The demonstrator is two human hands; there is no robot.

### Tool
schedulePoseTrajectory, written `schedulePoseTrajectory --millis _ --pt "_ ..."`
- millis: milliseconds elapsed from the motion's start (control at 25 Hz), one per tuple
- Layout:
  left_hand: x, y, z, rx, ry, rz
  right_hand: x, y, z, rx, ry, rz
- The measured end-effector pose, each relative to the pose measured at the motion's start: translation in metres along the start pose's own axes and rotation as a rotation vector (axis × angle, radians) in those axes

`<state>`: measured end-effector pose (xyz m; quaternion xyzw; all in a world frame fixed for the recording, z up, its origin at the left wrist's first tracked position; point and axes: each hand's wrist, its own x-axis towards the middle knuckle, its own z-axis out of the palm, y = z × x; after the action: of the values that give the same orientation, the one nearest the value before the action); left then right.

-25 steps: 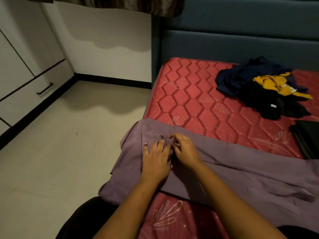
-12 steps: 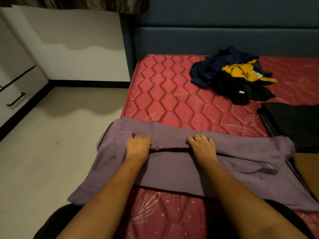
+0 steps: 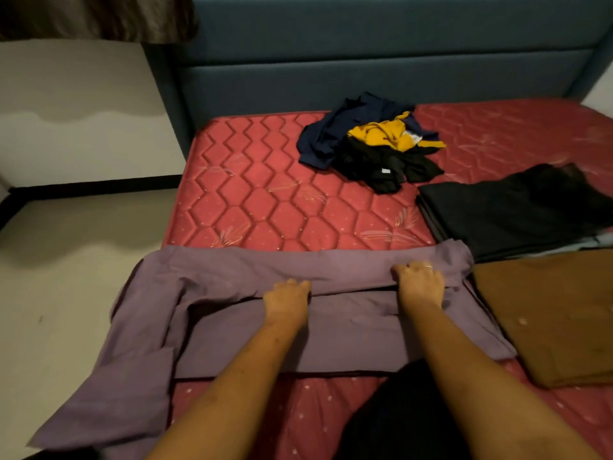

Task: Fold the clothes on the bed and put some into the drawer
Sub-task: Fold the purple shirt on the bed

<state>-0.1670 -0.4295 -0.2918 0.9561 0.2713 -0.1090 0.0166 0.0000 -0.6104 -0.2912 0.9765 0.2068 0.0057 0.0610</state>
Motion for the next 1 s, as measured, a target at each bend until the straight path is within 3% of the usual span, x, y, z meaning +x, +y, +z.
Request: schedulePoseTrajectory --millis 80,160,240,320,400,440,520,680,880,1000 --pt "0.004 0.012 -0.003 0.024 0.055 -0.115 0.0 0.035 0.008 0.134 -0.045 0.405" --pt "0.011 0.022 -0.003 0.048 0.114 -0.085 0.0 0.05 0.012 0.301 -0.051 0.676" --pt "0.018 0.037 0.003 0.005 0.166 0.002 0.009 0.041 0.011 0.365 0.126 0.606" --pt "0.029 0.06 0.008 -0.127 0.234 0.095 0.019 0.018 0.005 0.423 0.197 0.229" --pt "0.041 0.088 0.011 -0.234 0.22 0.175 0.021 -0.013 0.01 0.417 0.047 -0.163" --pt "0.046 0.099 0.012 -0.271 0.147 0.18 0.021 -0.023 0.02 0.388 -0.07 -0.239" --pt "0.058 0.114 0.015 -0.289 -0.023 0.125 0.029 -0.014 0.038 0.321 -0.199 -0.154" --pt "0.075 0.121 0.025 -0.251 -0.1 0.062 0.052 0.046 0.063 0.317 -0.067 0.233" --pt "0.077 0.116 0.026 -0.212 -0.091 0.089 0.056 0.053 0.066 0.323 -0.051 0.401" --pt "0.064 0.095 0.018 -0.257 -0.072 0.151 0.049 0.049 0.049 0.255 -0.006 0.382"
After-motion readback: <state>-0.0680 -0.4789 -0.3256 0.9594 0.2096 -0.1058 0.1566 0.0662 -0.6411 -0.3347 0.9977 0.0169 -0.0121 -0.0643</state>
